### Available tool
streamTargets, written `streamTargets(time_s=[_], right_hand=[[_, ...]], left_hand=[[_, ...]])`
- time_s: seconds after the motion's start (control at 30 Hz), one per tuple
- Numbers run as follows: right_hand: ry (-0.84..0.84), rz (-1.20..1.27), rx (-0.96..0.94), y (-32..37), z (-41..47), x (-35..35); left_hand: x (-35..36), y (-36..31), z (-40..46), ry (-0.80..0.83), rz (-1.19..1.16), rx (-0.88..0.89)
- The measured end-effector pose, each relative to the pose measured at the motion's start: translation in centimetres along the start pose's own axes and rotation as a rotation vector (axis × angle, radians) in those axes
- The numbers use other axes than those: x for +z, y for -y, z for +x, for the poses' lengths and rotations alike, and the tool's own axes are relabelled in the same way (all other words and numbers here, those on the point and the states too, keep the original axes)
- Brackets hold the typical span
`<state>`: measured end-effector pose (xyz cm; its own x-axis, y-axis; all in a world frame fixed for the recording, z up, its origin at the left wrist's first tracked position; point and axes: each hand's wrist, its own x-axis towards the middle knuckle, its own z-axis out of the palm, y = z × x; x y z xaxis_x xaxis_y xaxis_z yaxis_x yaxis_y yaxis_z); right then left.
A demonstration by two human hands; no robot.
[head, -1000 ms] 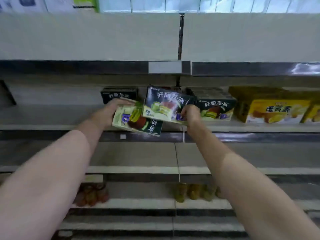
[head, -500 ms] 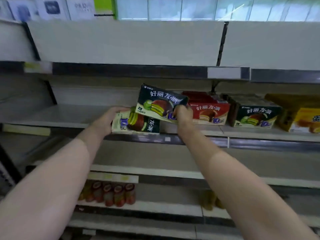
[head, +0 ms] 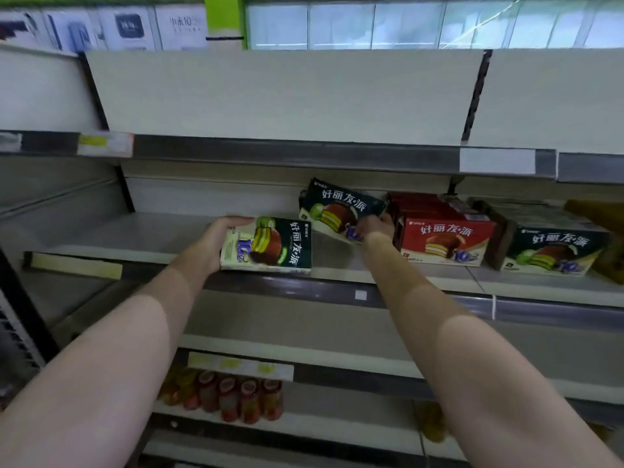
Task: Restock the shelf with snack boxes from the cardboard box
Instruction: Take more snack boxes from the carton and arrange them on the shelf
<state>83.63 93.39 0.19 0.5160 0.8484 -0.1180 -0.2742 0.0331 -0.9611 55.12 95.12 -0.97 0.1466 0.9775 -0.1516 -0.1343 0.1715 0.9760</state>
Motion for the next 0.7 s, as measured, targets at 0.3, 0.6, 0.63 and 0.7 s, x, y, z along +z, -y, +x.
streamTargets(time_s=[0.3,0.6,0.63,0.7], right_hand=[[-0.067,-0.771,-0.188,-1.5,3.0,0.2],[0.041,-0.905,-0.3,-1.7,5.3,-1.5],[0.04,-0.912,-0.303,-1.7,5.3,-1.7],[0.055,-0.932,-0.305,-1.5,5.0,-1.7]], left_hand=[[4.0,1.0,2.8,0.171,-0.008,0.121],[6.8,2.1,3.8,0.233,-0.036,0.114],[6.8,2.1,3.9,0.224,-0.033,0.114],[6.8,2.4,3.8,0.211,-0.038,0.122]])
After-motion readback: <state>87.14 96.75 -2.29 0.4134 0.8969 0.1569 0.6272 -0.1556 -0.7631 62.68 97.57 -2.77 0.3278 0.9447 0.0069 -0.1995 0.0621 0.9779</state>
